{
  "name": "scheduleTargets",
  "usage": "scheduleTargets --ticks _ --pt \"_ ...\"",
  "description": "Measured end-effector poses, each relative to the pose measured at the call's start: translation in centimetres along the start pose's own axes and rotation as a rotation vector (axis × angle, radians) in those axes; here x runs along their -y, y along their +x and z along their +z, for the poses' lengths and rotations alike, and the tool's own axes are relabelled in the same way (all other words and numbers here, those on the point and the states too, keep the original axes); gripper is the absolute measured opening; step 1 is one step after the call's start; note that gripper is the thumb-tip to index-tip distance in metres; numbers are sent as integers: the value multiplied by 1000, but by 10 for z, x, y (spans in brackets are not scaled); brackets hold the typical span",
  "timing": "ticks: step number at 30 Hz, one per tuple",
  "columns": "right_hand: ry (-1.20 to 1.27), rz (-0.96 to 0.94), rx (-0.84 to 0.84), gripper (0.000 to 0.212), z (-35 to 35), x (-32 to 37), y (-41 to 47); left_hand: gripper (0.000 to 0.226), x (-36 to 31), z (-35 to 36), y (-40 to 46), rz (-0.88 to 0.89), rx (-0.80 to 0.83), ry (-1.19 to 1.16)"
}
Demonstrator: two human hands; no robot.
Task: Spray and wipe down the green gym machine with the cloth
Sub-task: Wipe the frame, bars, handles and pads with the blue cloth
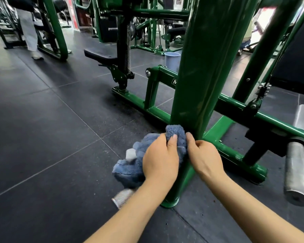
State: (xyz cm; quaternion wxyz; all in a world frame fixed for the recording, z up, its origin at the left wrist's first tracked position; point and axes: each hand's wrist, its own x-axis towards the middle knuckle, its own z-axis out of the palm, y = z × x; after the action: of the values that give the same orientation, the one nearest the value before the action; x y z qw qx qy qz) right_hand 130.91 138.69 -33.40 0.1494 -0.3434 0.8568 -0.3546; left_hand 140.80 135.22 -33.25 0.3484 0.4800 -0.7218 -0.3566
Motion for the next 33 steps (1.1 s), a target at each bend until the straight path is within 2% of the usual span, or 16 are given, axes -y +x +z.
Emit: scheduleTargets --ticks 2,4,6,8,10,11,13,14,15,17,18,19,20,23,28,33 --pt "354 138 143 86 -10 7 -6 24 -12 7 3 -83 -30 -285" --pt "870 258 394 72 -23 16 -20 26 -28 10 0 -205 -17 -489" --pt "1128 278 538 54 -33 25 -35 32 -40 6 -2 -356 48 -734" --pt "1067 169 463 33 -30 23 -37 31 -45 -3 -1 -500 238 -994" --pt "893 99 151 18 -34 28 -37 34 -47 -21 0 -401 340 -1040" --pt "762 22 -3 18 -39 33 -38 39 -45 -28 3 -288 285 -917" --pt "523 -287 -268 24 -57 54 -44 38 -32 -42 10 -141 36 -571" --pt "394 -484 -389 31 -68 66 -46 38 -23 -48 12 -133 -46 -401" --pt "239 -667 -505 38 -78 79 -45 41 -10 -48 17 -150 -44 -209" --pt "-189 -900 -703 49 -93 103 -34 64 13 -40 13 -190 208 226" --pt "-397 -952 -750 53 -95 108 -23 76 22 -32 6 -193 354 424" --pt "-562 -984 -747 55 -92 108 -10 82 30 -24 0 -181 463 602" --pt "-711 -1014 -711 56 -85 105 -1 80 37 -16 -5 -141 495 743" --pt "-1035 -1082 -614 57 -49 75 16 50 49 -7 -7 22 328 891" --pt "-1182 -1044 -465 58 4 12 14 23 56 -6 -10 108 228 853" --pt "-1172 -1052 -361 54 20 0 7 22 61 -6 -10 114 223 872"
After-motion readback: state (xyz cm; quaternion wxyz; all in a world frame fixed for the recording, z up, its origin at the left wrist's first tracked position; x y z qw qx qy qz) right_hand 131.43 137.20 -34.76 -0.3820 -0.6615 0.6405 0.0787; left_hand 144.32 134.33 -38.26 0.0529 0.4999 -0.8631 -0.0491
